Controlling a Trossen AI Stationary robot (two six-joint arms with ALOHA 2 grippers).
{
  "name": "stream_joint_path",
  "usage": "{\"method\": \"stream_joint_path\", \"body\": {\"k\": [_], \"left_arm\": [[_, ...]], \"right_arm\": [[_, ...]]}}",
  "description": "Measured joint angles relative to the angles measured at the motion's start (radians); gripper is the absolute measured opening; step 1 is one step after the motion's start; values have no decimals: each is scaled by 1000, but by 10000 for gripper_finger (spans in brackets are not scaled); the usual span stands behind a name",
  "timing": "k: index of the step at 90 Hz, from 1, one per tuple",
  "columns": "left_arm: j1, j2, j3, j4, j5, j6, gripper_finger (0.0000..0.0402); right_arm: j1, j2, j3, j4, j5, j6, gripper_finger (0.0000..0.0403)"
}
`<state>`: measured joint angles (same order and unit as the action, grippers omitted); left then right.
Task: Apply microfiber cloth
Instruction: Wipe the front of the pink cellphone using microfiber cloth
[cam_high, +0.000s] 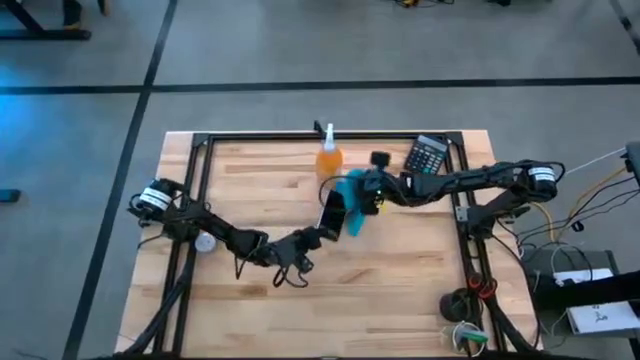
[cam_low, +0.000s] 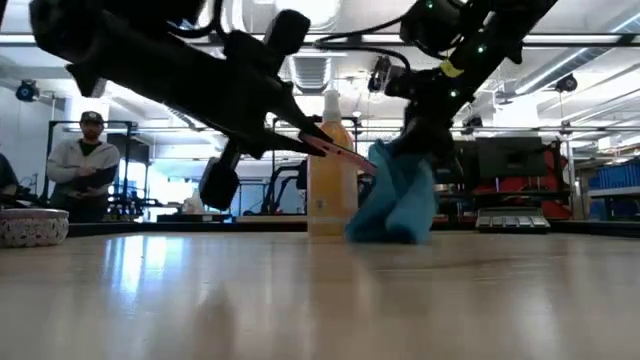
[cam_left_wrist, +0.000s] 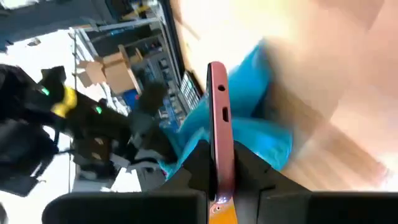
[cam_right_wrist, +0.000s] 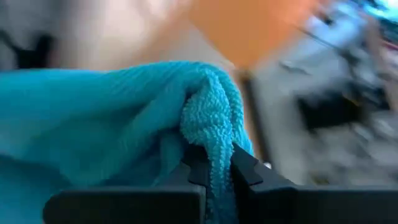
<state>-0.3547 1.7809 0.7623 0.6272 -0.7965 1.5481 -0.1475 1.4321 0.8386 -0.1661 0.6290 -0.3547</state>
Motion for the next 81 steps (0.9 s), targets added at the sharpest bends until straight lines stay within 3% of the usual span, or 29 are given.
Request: {"method": "stream_joint_path", "body": {"k": [9, 24, 34, 61, 81], "left_arm": [[-15, 0, -3, -7, -12, -1, 14], [-27, 0, -4, -10, -53, -19, 14], [-27, 0, -5, -10, -55, -23, 14], [-26, 0, -5, -9, -58, -31, 14], [-30, 0, -9, 9, -61, -35, 14]], "right_arm": [[5, -32, 0, -15, 11, 23, 0], [47, -44, 0, 76, -285, 41, 0], [95, 0, -1, 212, -400, 54, 0], [220, 201, -1, 580, -482, 126, 0], [240, 304, 7, 715, -493, 195, 0]]}}
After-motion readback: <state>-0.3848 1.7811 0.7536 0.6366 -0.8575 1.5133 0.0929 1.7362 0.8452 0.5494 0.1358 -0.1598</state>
